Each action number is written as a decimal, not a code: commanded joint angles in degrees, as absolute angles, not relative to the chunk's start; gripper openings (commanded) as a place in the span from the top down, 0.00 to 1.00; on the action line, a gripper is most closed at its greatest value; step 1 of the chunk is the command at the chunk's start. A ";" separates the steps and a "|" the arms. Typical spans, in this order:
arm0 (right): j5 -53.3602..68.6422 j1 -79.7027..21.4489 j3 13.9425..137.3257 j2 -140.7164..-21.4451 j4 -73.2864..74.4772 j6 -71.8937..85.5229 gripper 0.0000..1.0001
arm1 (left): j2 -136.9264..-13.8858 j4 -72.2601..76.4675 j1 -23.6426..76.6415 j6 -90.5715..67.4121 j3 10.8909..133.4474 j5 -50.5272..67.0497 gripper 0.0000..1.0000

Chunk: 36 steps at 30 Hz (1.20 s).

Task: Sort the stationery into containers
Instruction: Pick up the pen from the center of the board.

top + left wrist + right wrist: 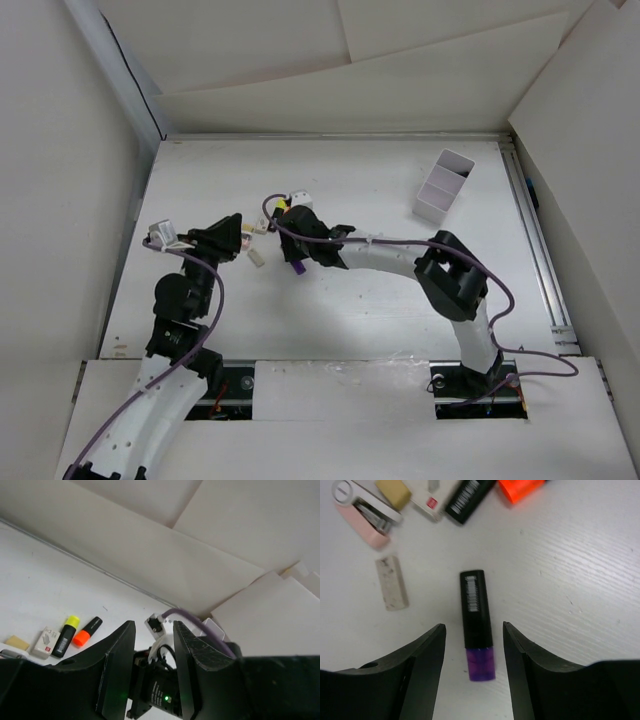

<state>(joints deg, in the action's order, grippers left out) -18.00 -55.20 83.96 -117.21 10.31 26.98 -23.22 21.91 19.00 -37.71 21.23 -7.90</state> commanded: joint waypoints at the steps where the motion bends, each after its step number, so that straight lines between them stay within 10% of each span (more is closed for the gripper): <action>1: -16.52 -55.28 89.90 -118.82 10.90 24.96 0.45 | -23.91 23.20 18.90 -38.32 20.91 -9.06 0.67; 36: -16.17 -50.71 101.69 -130.78 15.73 20.30 0.67 | -27.86 23.73 18.90 -37.79 21.97 -6.59 0.67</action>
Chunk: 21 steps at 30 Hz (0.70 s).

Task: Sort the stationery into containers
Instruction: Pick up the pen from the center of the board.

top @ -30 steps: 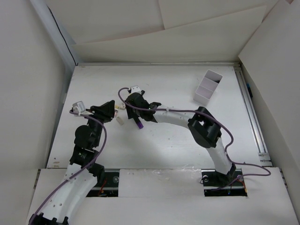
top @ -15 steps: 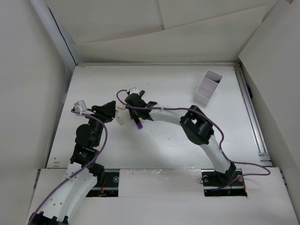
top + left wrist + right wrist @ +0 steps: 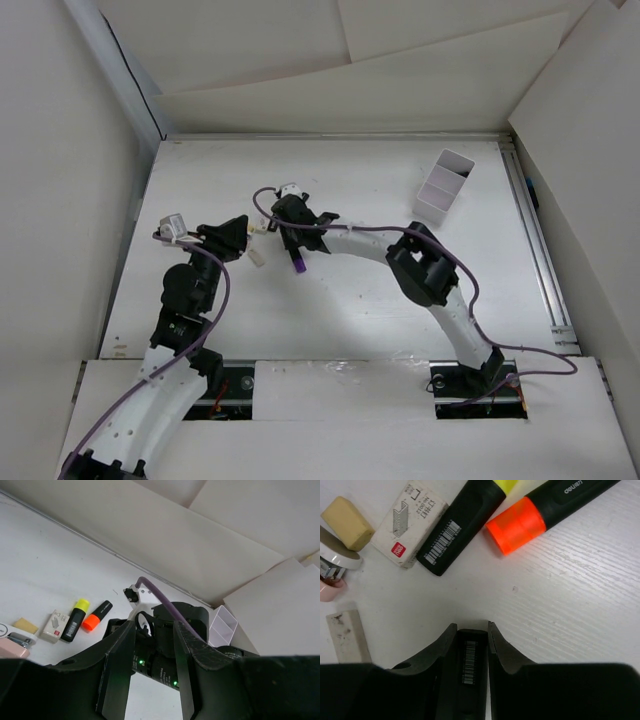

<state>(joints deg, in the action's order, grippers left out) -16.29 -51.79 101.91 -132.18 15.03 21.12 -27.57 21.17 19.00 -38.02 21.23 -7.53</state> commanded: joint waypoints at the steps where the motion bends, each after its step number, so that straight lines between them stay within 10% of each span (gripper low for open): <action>1: -15.48 -50.10 100.65 -129.65 15.73 20.30 0.76 | -27.86 23.73 18.90 -37.79 21.97 -6.59 0.67; 15: -8.26 -33.41 86.58 -108.05 6.77 24.17 0.87 | -29.18 24.79 18.90 -37.79 21.97 -5.10 0.67; 21: -23.70 -21.39 84.65 -99.85 3.09 26.81 0.87 | -29.71 25.31 18.90 -37.79 21.97 -4.92 0.67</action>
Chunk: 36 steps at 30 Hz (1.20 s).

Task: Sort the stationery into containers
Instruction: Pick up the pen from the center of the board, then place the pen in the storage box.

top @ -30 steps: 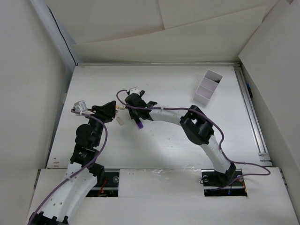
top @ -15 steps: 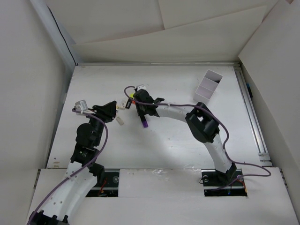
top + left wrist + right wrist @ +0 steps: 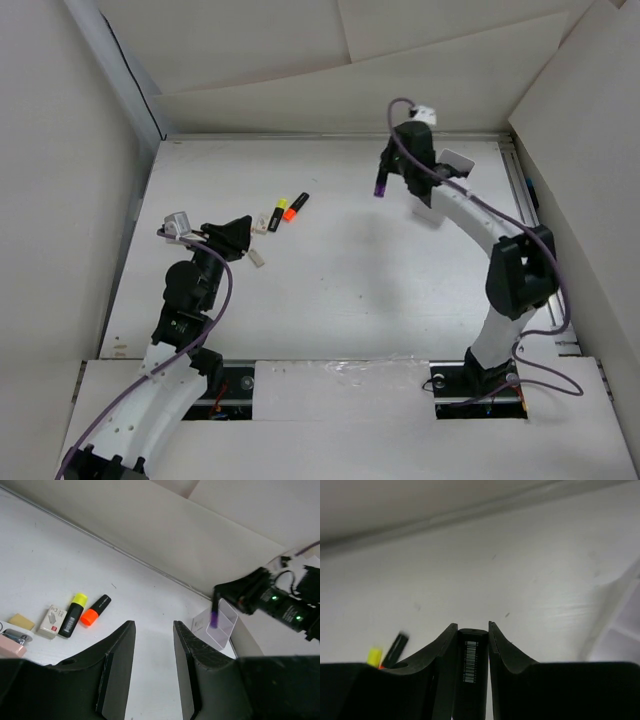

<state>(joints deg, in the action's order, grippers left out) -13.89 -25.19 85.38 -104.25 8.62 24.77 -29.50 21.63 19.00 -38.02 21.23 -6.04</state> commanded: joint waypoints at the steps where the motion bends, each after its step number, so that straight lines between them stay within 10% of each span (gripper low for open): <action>1: -26.34 -19.79 83.25 -98.36 1.60 27.42 0.87 | -29.71 25.31 18.90 -37.79 21.97 -4.31 0.67; 10: -40.85 -5.64 90.60 -104.58 -6.24 25.93 0.88 | -31.82 25.93 18.90 -37.79 21.97 -4.22 0.67; 36: -58.89 -10.02 90.80 -120.32 -41.92 -11.95 0.90 | -34.72 26.64 18.90 -36.21 22.50 -4.40 0.67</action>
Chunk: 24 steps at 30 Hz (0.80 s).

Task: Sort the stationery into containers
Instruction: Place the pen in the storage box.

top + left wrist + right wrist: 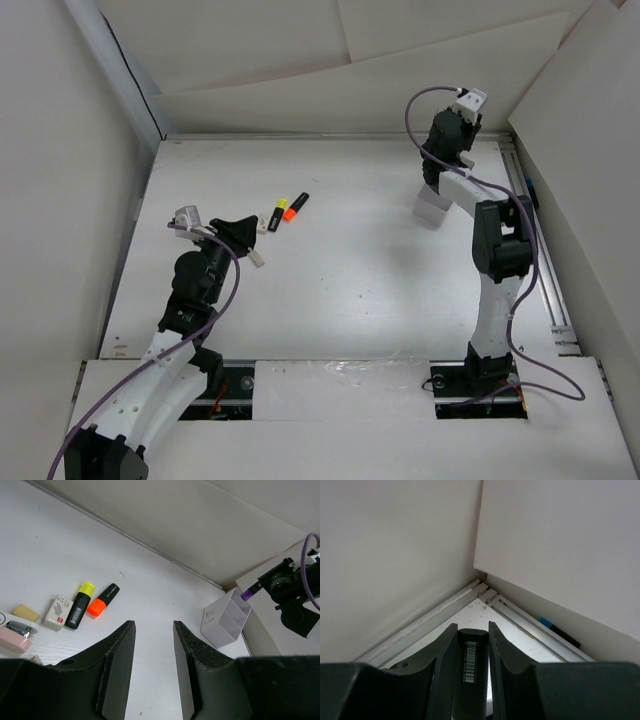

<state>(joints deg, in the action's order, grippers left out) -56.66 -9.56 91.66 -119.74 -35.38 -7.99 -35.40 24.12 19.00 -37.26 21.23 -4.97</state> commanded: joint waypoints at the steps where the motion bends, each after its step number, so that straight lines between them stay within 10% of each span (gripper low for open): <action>1: -58.89 -10.02 90.27 -120.32 -42.45 -11.95 0.90 | -35.33 26.63 18.90 -36.21 23.11 -4.39 0.67; 24: -62.57 -11.07 86.92 -124.36 -51.15 -19.42 0.90 | -34.80 26.63 18.90 -36.21 23.03 -3.96 0.67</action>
<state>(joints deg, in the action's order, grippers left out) -60.64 -10.13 87.15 -123.42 -47.00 -18.50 -35.46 24.12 19.00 -36.91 21.23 -4.80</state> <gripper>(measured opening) 0.325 0.328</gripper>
